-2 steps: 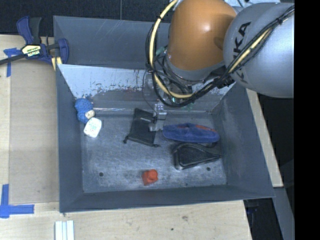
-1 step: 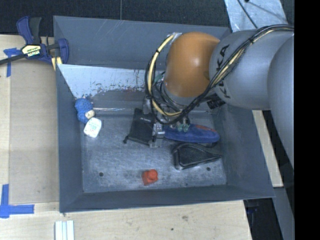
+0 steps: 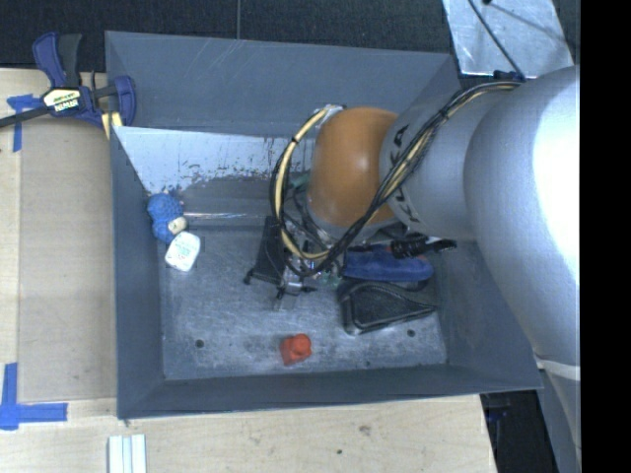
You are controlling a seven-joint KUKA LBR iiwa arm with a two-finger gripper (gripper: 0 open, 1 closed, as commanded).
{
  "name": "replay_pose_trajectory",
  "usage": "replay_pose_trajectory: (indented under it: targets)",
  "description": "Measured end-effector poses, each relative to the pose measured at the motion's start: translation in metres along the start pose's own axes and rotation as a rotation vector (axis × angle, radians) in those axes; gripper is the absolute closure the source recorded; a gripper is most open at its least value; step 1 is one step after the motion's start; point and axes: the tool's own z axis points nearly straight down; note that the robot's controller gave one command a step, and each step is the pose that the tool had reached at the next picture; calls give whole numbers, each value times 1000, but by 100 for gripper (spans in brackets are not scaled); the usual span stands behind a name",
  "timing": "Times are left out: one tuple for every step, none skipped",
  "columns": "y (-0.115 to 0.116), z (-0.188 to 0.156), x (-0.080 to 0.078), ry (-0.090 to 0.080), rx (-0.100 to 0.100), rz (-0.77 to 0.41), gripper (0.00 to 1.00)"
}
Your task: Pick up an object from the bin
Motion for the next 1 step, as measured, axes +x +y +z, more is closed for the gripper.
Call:
replay_pose_trajectory:
  targets:
    - [0, -3, -2, -6, -2, 1, 100]
